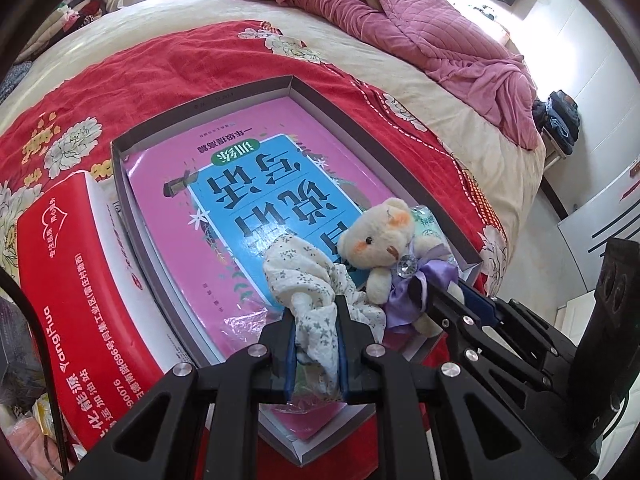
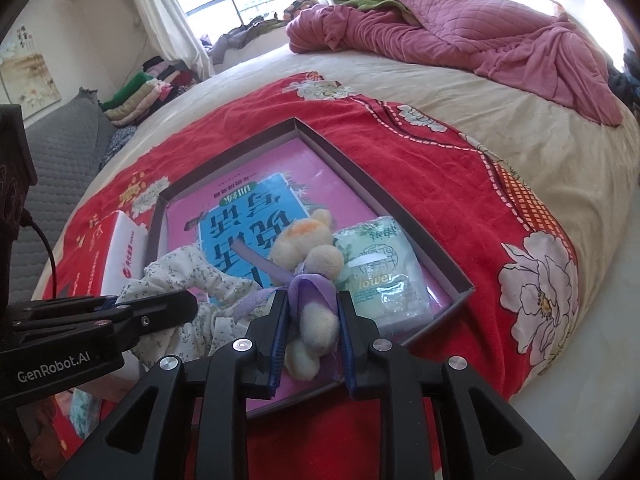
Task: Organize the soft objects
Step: 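Carry the scrunchie and teddy bear with both grippers over the pink-book tray, then open the left gripper to drop the scrunchie while the right releases the teddy bear, then move both open grippers back to the pile of items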
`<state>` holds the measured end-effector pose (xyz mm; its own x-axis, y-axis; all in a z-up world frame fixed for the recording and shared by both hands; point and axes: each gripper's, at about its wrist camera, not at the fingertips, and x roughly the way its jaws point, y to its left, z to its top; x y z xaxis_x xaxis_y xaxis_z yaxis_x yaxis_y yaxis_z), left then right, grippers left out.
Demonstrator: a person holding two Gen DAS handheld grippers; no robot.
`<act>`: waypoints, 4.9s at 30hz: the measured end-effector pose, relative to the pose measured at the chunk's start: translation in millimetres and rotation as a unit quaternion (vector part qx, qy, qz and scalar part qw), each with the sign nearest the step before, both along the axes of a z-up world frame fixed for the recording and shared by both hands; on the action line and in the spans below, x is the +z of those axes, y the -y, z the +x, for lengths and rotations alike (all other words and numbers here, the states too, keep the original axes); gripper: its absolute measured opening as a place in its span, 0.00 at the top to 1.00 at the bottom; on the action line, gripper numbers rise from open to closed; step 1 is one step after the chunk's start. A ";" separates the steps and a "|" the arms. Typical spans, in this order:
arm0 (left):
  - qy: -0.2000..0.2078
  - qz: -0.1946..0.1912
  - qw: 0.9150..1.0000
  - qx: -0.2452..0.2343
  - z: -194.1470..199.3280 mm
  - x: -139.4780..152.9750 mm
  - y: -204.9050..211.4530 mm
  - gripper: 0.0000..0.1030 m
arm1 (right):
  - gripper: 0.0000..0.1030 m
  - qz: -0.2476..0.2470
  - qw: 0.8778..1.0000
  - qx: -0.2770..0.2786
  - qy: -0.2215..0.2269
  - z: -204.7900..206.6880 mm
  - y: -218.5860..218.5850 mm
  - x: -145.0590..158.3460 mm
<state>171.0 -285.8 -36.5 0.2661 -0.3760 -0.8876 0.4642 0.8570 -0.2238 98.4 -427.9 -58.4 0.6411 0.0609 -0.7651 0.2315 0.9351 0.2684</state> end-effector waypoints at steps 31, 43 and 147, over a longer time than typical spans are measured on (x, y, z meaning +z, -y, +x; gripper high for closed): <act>0.004 0.014 1.000 -0.001 -4.6 5.7 3.2 0.54 | 0.54 -0.009 0.999 -0.031 0.020 -24.1 14.7 24.5; 0.022 0.006 1.000 0.010 -17.5 27.7 -11.3 0.43 | 0.42 -0.026 0.999 -0.041 0.022 -33.2 11.6 35.2; 0.041 0.001 0.946 0.322 -100.8 65.5 -364.6 0.27 | 0.27 -0.065 0.979 0.192 0.023 -59.8 -253.7 96.0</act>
